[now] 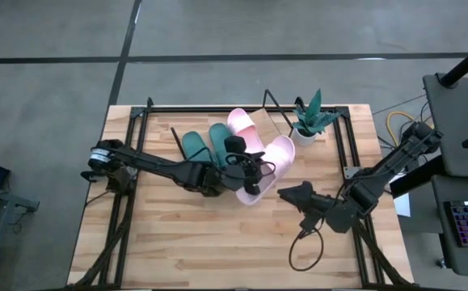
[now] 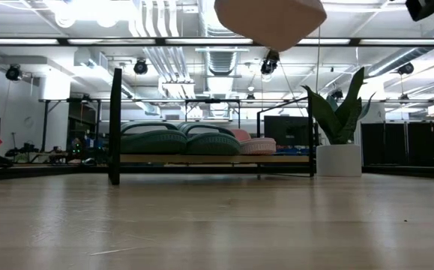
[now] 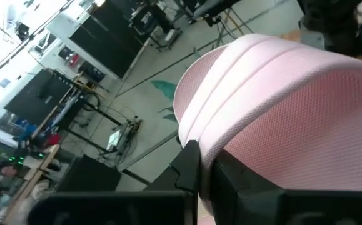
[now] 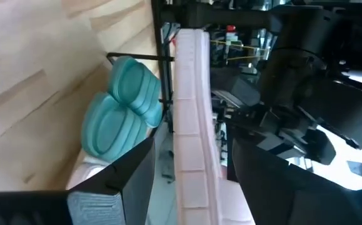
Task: Pick and place slides into the shelf
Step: Put the pink slide on the shelf
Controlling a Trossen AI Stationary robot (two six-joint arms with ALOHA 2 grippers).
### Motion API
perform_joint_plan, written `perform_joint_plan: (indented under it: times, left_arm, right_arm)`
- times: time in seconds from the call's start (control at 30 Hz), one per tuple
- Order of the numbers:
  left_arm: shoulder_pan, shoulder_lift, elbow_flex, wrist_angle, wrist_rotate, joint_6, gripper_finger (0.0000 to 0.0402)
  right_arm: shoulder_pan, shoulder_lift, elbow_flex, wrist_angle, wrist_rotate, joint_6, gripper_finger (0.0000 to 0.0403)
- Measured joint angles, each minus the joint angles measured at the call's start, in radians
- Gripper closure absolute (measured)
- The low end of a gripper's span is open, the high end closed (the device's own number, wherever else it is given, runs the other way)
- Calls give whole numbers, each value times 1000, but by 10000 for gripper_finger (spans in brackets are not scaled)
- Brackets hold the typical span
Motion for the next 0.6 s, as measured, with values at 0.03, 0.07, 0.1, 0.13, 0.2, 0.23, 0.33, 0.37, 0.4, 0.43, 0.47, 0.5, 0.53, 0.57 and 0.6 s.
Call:
perform_joint_plan:
  times: [0.03, 0.07, 0.1, 0.13, 0.2, 0.23, 0.33, 0.37, 0.4, 0.43, 0.47, 0.5, 0.53, 0.57, 0.6]
  left_arm:
    - [0, 0, 0, 5, 5, -17, 401]
    - [0, 0, 0, 8, 17, -35, 401]
    - [0, 0, 0, 14, 28, -43, 401]
    - [0, 0, 0, 23, 41, -43, 401]
    - [-2, 0, 1, 52, 61, -43, 401]
    - [-3, 0, 1, 71, 72, -43, 401]
    - [-2, 0, 2, 89, 94, -43, 402]
    - [-3, 0, 2, 95, 95, -43, 402]
    - [-2, 0, 2, 100, 96, -43, 402]
    - [-2, 0, 2, 102, 95, -43, 402]
    - [-2, 0, 2, 105, 95, -43, 402]
    - [-2, 0, 2, 108, 95, -43, 402]
    - [-2, 0, 2, 108, 95, -44, 402]
    - [-2, 0, 2, 108, 98, -44, 402]
    - [-2, 0, 2, 106, 98, -45, 402]
  right_arm:
    - [-2, 0, 0, 5, 0, -9, 199]
    - [-6, -1, 0, 8, 0, -13, 199]
    - [-10, -2, 0, 8, 0, -19, 199]
    - [-13, -2, 0, 8, 1, -24, 199]
    - [-21, -2, 0, 9, 1, -33, 199]
    - [-24, -2, 0, 12, 1, -39, 199]
    - [-32, -2, 0, 25, 0, -43, 199]
    - [-34, -2, 0, 29, 0, -45, 199]
    - [-36, -2, 0, 37, 0, -47, 199]
    - [-37, -2, 0, 46, 0, -53, 199]
    - [-37, -3, 0, 56, 1, -61, 199]
    - [-37, -3, 0, 65, 1, -71, 199]
    - [-37, -3, 0, 76, 0, -83, 199]
    - [-37, -3, 0, 86, 1, -94, 199]
    - [-37, -3, 0, 96, 1, -106, 199]
